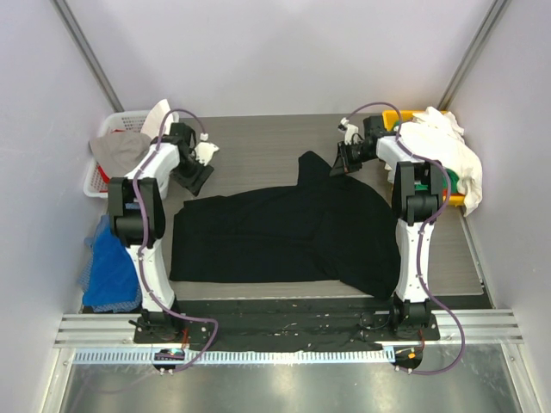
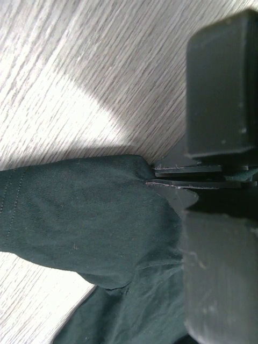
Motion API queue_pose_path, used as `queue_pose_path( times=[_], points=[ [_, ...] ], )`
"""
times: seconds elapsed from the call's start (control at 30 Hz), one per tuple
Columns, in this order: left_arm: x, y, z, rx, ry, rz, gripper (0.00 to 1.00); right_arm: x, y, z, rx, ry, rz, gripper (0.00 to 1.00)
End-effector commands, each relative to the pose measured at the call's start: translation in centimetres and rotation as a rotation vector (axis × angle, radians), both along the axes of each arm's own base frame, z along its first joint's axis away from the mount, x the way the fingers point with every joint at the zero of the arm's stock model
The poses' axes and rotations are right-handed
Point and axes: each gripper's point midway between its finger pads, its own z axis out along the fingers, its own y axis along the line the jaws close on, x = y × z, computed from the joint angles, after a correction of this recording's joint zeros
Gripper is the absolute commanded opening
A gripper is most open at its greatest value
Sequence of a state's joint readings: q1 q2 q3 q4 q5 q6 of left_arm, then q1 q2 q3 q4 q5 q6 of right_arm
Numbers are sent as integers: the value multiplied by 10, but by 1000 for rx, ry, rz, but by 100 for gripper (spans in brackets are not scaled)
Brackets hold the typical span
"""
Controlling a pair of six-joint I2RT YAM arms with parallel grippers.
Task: Fold and stack the t-shirts
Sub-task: Grap the side of the flattened tshirt furthest away from the robot with both arms
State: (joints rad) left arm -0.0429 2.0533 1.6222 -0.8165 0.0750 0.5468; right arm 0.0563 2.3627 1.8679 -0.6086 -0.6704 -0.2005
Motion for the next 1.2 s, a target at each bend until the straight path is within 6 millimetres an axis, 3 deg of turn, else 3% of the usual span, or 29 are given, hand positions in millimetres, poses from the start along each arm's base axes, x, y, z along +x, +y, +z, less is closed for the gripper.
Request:
queue_pose_path(
  times=[0.0, 0.13, 0.2, 0.4, 0.6, 0.87, 1.17],
  points=[
    [-21, -4, 17, -45, 31, -46, 59, 6, -14, 13, -92, -56, -21, 5],
    [-34, -6, 12, -56, 67, -69, 59, 13, -18, 15, -120, -82, -39, 1],
    [-40, -5, 0, -52, 112, -81, 59, 20, -22, 21, -135, -103, -51, 1],
    [-42, -3, -28, -40, 180, -87, 58, 30, -30, 51, -146, -170, -74, 1],
    [-35, -5, -37, -52, 195, -90, 56, 29, -33, 77, -162, -218, -73, 1],
    [-19, -10, -38, -76, 175, -80, 43, 19, -26, 78, -138, -200, -48, 1],
    [-8, -20, -21, -128, 121, -84, 43, 9, -17, 64, -140, -165, -15, 1]
  ],
)
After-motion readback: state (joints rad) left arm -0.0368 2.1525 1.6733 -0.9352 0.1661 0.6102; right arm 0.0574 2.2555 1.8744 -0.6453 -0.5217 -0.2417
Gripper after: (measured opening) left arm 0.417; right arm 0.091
